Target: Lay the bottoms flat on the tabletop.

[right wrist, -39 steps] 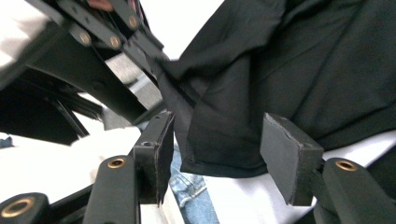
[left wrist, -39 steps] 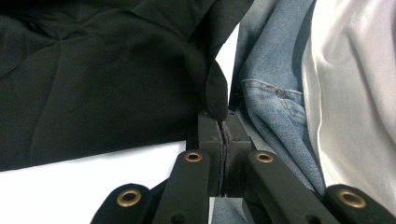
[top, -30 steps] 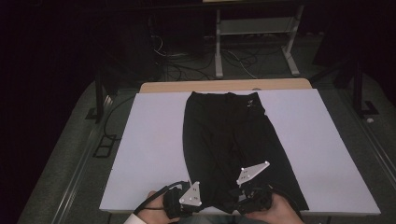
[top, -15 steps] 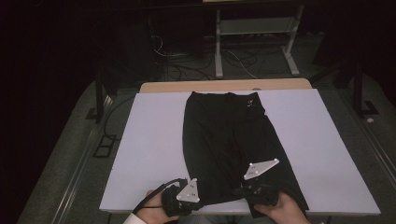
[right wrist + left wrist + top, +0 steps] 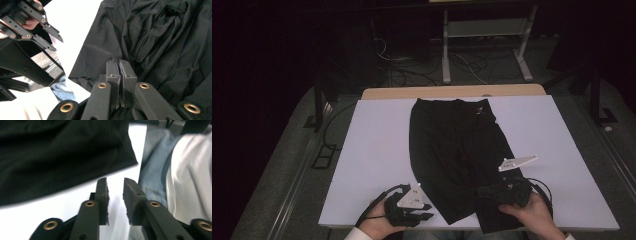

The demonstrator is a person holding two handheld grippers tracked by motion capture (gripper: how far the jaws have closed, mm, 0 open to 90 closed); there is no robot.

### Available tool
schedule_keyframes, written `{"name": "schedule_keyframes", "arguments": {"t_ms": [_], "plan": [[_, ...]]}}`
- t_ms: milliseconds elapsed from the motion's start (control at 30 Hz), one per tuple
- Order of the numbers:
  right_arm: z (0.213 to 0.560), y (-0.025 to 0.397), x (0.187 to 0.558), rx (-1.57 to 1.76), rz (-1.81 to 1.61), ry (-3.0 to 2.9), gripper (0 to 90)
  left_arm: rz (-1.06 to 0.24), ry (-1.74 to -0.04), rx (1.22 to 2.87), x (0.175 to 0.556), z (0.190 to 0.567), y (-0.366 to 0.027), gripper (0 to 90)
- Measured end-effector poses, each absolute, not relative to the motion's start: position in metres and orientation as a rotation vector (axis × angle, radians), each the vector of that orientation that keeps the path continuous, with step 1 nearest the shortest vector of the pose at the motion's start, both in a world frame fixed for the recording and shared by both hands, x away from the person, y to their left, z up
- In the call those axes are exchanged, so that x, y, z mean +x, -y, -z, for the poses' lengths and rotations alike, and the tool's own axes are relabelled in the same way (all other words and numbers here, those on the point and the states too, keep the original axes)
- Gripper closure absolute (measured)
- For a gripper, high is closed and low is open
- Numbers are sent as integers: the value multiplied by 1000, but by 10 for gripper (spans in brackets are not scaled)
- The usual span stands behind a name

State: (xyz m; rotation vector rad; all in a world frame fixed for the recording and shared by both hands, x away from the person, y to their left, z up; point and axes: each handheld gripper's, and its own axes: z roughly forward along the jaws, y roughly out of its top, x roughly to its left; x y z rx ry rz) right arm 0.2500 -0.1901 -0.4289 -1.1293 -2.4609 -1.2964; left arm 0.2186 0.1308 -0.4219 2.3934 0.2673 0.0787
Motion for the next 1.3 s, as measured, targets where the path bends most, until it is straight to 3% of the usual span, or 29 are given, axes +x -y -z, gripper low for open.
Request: {"name": "schedule_keyframes", "arguments": {"t_ms": [133,400,700,767,1067,1300], "plan": [[432,191,253,-1143,1275,2445,860,-43,-234,2350,223,423,-112,613],[438,198,266,-1211,1279,2368,860,9,-173,2396,230,439,-77,550],[442,201,272,-1236,1272,2335,860,-56,-221,2428,233,448,-62,494],[442,201,271,-1235,1273,2335,861,-60,-229,2429,232,448,-63,513],[442,203,272,-1250,1274,2325,860,-72,-221,2438,230,447,-68,880],[442,206,271,-1257,1266,2321,861,-60,-201,2477,222,442,-75,883]]}}
